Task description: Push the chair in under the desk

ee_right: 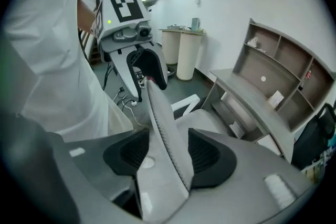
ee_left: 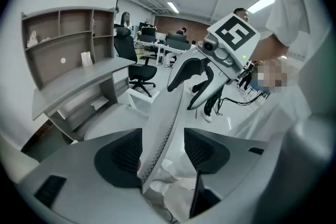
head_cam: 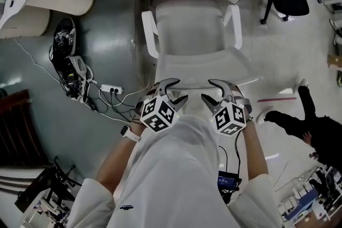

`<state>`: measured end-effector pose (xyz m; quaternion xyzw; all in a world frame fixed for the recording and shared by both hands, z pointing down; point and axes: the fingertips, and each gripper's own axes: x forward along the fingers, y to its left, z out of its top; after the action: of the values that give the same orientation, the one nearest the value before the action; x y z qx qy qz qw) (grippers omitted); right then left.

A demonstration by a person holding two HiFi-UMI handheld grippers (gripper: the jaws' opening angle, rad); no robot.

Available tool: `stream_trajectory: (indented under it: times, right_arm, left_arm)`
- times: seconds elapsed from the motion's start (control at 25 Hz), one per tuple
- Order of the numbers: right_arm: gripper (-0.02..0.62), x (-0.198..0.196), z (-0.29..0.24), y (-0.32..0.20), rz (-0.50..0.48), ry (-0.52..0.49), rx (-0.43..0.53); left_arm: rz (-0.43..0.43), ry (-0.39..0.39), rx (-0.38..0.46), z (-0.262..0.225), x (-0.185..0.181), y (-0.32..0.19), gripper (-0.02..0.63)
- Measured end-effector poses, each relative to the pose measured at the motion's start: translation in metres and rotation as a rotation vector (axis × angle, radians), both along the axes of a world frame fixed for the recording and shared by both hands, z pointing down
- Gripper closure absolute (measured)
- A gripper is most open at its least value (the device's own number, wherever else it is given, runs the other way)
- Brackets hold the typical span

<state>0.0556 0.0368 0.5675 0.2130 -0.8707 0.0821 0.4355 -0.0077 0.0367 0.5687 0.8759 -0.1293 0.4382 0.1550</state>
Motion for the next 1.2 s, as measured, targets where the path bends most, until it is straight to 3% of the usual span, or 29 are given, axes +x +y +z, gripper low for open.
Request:
stream_trajectory:
  times: [0.32, 0.48, 0.64, 0.72, 0.76, 0.84, 0.88, 1.2]
  right_arm:
    - [0.361, 0.003, 0.025, 0.004, -0.076, 0.08, -0.003]
    - [0.455, 0.002, 0.038, 0.003, -0.115, 0.101, -0.007]
    - [0.462, 0.0, 0.041, 0.004, -0.161, 0.13, 0.022]
    - [0.463, 0.0, 0.041, 0.005, -0.165, 0.132, 0.025]
    - [0.463, 0.0, 0.041, 0.005, -0.165, 0.133, 0.025]
    - [0.465, 0.001, 0.041, 0.004, -0.166, 0.138, 0.028]
    - [0.465, 0.001, 0.041, 0.003, -0.164, 0.139, 0.031]
    - [0.456, 0.0, 0.043, 0.001, -0.119, 0.128, 0.056]
  left_arm:
    - [0.093, -0.133, 0.076, 0.02, -0.001, 0.001, 0.365]
    - [0.121, -0.153, 0.062, 0.025, -0.003, 0.0, 0.365]
    - [0.14, -0.178, 0.042, 0.033, -0.005, 0.004, 0.365]
    - [0.158, -0.208, 0.073, 0.036, -0.006, 0.004, 0.367]
    - [0.181, -0.23, 0.105, 0.038, -0.007, 0.003, 0.374]
    - [0.245, -0.274, 0.164, 0.041, -0.007, 0.002, 0.482]
    - [0.264, -0.286, 0.171, 0.042, -0.006, 0.002, 0.488]
    - [0.2, -0.271, 0.13, 0.043, -0.008, 0.0, 0.477]
